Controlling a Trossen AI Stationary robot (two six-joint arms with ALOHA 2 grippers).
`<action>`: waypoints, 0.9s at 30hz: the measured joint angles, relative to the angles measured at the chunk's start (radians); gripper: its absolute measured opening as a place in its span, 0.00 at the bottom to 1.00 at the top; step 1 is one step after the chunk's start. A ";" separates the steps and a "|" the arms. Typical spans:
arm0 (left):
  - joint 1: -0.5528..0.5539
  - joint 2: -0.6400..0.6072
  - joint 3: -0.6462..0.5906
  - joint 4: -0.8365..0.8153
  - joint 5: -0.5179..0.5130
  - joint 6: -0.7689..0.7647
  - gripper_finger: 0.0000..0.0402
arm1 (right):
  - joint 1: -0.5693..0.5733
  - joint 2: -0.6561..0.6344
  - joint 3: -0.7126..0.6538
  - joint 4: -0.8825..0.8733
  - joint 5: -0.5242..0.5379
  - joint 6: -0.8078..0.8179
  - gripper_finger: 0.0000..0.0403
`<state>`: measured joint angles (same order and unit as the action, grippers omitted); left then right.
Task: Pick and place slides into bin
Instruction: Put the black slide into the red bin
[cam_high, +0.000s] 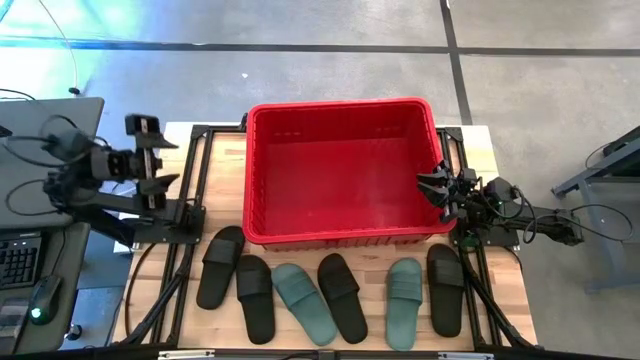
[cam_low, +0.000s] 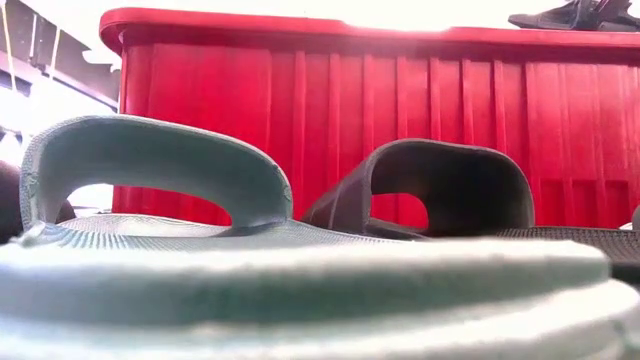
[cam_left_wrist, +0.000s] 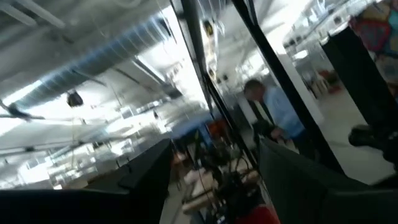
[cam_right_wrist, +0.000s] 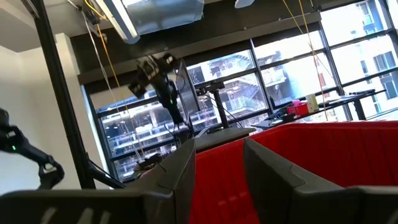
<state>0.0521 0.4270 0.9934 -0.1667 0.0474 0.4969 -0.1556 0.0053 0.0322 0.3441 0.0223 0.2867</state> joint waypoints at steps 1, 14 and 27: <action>0.000 0.041 0.052 -0.022 -0.001 -0.002 0.57 | 0.000 0.000 0.000 -0.001 0.000 0.000 0.30; 0.000 0.365 0.376 -0.046 0.050 -0.074 0.57 | 0.001 0.001 0.063 0.391 -0.212 0.024 0.30; 0.000 0.431 0.382 -0.049 0.050 -0.190 0.57 | 0.001 0.390 0.905 -0.289 -0.506 0.098 0.30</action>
<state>0.0521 0.8578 1.3758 -0.2157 0.0978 0.3073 -0.1551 0.3949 0.9368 0.0547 -0.4833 0.3843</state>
